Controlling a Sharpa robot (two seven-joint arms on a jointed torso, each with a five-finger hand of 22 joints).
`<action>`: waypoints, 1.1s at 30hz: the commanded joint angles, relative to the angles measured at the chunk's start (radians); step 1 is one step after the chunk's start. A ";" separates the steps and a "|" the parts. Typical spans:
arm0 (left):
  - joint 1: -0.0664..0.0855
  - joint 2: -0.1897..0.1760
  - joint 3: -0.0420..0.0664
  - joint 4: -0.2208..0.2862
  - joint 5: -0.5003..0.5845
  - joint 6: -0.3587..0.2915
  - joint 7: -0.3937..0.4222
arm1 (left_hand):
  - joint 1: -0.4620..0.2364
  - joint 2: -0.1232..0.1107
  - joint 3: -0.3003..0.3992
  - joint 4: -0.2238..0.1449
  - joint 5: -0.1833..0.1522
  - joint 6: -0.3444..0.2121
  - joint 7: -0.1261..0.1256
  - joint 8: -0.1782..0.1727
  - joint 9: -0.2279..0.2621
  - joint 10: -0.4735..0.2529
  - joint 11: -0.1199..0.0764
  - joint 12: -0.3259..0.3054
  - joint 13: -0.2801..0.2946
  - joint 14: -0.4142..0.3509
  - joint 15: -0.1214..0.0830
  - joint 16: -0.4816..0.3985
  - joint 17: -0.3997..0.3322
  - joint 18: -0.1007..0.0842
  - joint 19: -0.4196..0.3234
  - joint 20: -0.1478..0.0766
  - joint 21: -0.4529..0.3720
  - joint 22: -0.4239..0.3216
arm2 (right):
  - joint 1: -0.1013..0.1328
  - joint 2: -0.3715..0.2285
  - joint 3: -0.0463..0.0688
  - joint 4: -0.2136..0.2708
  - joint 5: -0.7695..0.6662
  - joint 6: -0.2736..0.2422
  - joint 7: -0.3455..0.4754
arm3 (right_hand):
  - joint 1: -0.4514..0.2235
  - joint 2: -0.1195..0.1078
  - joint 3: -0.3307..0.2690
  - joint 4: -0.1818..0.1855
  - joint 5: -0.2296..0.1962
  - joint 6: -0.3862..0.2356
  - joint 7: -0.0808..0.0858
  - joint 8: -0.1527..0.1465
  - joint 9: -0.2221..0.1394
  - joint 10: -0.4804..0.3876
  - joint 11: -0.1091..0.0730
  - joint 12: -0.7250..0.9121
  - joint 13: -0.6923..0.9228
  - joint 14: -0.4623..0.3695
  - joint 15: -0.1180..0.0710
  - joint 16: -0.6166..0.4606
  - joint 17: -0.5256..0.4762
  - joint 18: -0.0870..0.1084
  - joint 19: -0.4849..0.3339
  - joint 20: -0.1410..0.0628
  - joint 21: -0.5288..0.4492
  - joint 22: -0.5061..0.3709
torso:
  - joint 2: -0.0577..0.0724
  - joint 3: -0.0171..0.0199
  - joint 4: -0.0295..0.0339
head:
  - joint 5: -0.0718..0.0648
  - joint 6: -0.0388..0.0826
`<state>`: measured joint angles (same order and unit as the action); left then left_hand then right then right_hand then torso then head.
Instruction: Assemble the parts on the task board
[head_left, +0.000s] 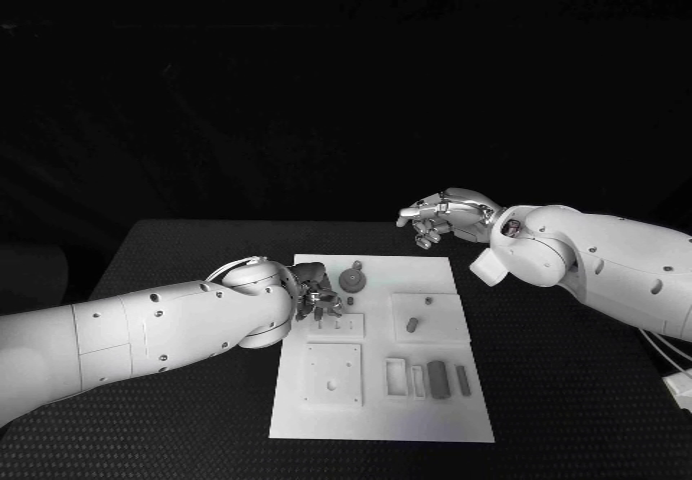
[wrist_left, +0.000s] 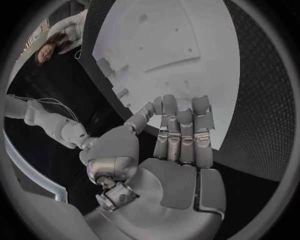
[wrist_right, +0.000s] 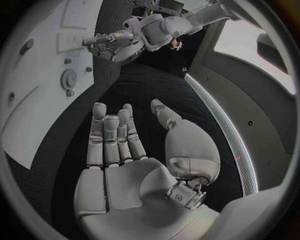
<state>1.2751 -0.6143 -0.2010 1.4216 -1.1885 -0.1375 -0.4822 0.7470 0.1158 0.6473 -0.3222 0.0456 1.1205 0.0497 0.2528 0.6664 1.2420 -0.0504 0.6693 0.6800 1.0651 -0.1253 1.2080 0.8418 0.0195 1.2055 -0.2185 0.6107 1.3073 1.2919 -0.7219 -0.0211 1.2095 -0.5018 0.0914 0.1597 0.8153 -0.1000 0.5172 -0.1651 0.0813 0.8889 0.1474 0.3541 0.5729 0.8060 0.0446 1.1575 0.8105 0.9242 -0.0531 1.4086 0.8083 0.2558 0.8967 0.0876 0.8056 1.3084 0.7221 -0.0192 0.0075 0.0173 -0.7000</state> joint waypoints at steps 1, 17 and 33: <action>0.001 0.004 -0.003 -0.001 -0.031 0.021 -0.030 | -0.003 0.018 0.043 0.034 0.007 0.050 -0.011 0.100 0.027 0.005 -0.003 0.005 0.002 0.016 -0.014 0.006 -0.003 0.039 0.007 -0.007 0.010 0.027 | 0.000 0.006 0.001 -0.002 -0.066 -0.032 0.018 | -0.016 -0.002 -0.010 0.004 -0.003 -0.006 0.001 -0.007 -0.001 -0.003 0.001 0.003 -0.001 -0.004 -0.003 0.002 -0.001 0.006 -0.002 0.002 -0.004 0.014 | -0.001 -0.0002 0.0010 | 0.000 -0.004; 0.000 0.029 -0.029 -0.035 -0.028 0.005 -0.021 | -0.082 0.040 0.109 0.028 0.114 0.063 -0.024 0.129 0.056 0.016 -0.017 0.040 0.016 0.021 -0.033 0.054 -0.028 0.034 -0.006 -0.031 0.089 0.025 | 0.000 0.017 0.000 0.001 -0.073 -0.158 0.015 | -0.017 0.001 -0.011 -0.002 -0.002 -0.020 0.006 -0.015 -0.004 -0.004 0.003 0.003 -0.002 -0.005 -0.001 0.002 -0.003 0.006 -0.002 -0.001 -0.006 0.014 | 0.000 -0.0016 0.0005 | 0.002 -0.009; -0.002 0.044 -0.030 -0.046 -0.015 0.037 -0.018 | -0.107 0.044 0.124 0.028 0.127 0.070 -0.029 0.140 0.065 0.024 -0.022 0.051 0.020 0.028 -0.040 0.069 -0.033 0.034 -0.001 -0.037 0.108 0.024 | 0.000 0.027 0.000 0.013 -0.071 -0.241 0.048 | -0.011 0.025 0.039 -0.077 -0.002 -0.138 0.061 -0.054 -0.068 -0.037 0.127 -0.535 -0.474 -0.229 0.231 -0.711 -0.355 -0.079 -0.404 0.124 -0.413 -0.173 | 0.000 -0.0013 0.0006 | -0.002 -0.010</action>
<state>1.2729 -0.5731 -0.2311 1.3736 -1.2089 -0.1247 -0.5049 0.6379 0.1490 0.6854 -0.3305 0.1676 1.1335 0.0368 0.2761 0.7295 1.2604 -0.0686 0.7156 0.6991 1.0743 -0.1410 1.2723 0.8091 0.0189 1.1975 -0.2364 0.7134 1.3078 1.2920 -0.6962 -0.0213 1.2201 -0.5653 -0.1312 0.1839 0.8050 -0.0823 0.5563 -0.2374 0.0813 0.7538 0.1980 0.3037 0.5067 0.7697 0.1674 0.6325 0.3456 0.6992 0.1699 0.7139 0.4611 0.1817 0.4961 0.2101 0.3974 1.1390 0.7224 -0.0210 0.0078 0.0160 -0.7102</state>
